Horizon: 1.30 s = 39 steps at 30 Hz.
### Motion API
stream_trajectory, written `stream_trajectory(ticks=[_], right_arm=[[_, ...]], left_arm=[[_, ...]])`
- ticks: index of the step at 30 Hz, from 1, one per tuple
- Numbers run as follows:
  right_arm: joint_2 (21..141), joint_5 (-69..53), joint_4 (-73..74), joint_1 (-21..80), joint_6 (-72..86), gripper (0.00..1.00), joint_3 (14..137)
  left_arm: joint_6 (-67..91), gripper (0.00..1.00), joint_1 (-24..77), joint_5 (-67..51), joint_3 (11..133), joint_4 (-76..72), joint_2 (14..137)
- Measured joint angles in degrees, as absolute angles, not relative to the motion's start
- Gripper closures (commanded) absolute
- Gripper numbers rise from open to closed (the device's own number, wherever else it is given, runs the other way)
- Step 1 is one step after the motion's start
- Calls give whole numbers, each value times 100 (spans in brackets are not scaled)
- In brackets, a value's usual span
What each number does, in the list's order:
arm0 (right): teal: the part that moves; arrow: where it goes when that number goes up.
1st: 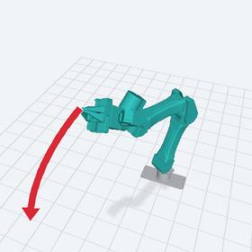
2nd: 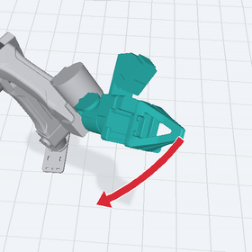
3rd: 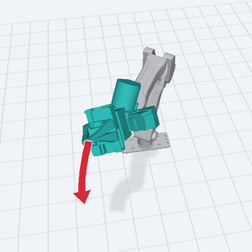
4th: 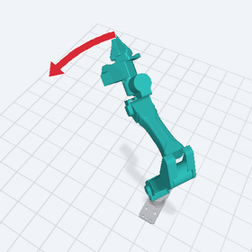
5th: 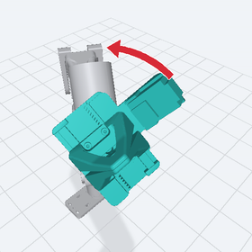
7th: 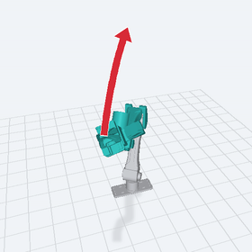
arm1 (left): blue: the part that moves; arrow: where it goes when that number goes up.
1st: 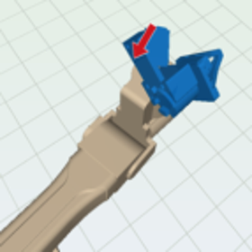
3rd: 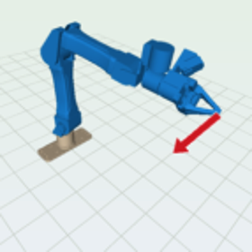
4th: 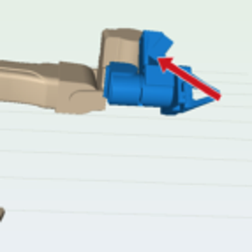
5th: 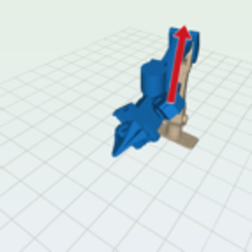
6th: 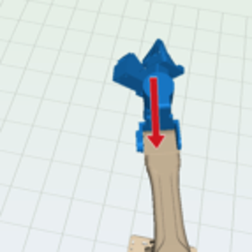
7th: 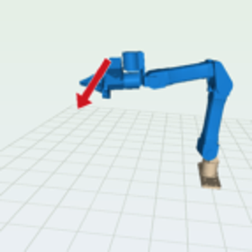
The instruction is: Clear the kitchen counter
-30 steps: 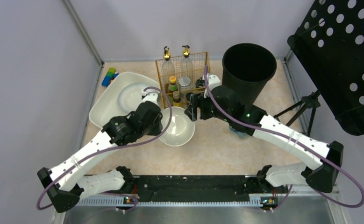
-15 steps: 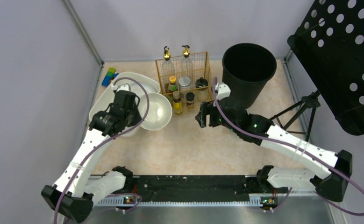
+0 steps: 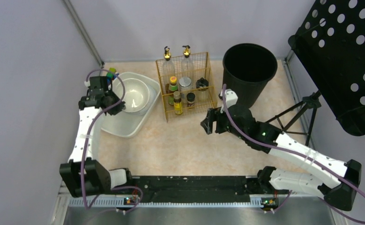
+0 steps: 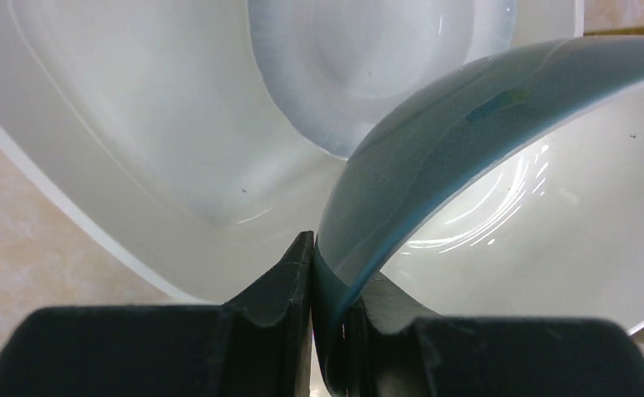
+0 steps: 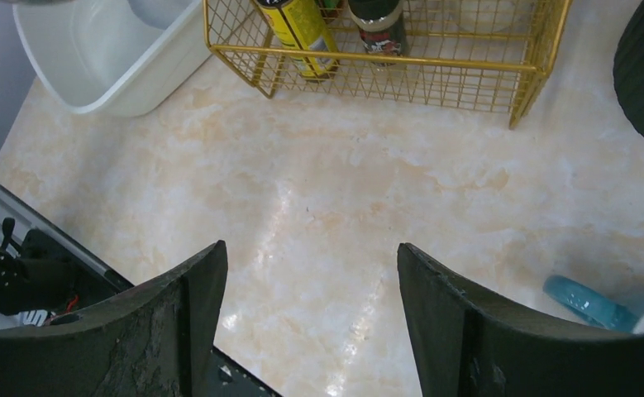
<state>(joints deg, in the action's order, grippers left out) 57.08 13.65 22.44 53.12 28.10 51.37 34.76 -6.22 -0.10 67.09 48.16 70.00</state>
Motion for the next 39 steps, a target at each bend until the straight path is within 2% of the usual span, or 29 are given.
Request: stream_trajectory(ticks=[14, 34, 39], right_arm=[[3933, 1437, 2768, 5312, 2840, 26, 4724], [2993, 1564, 3542, 5312, 2921, 26, 4462], [2860, 1610, 3682, 5312, 2923, 26, 4462]], left_arm=[[3913, 100, -1100, -532, 7662, 4462, 9035], [4571, 100, -1138, -364, 7802, 4176, 10565], [4646, 100, -1142, -419, 7804, 3979, 10639]])
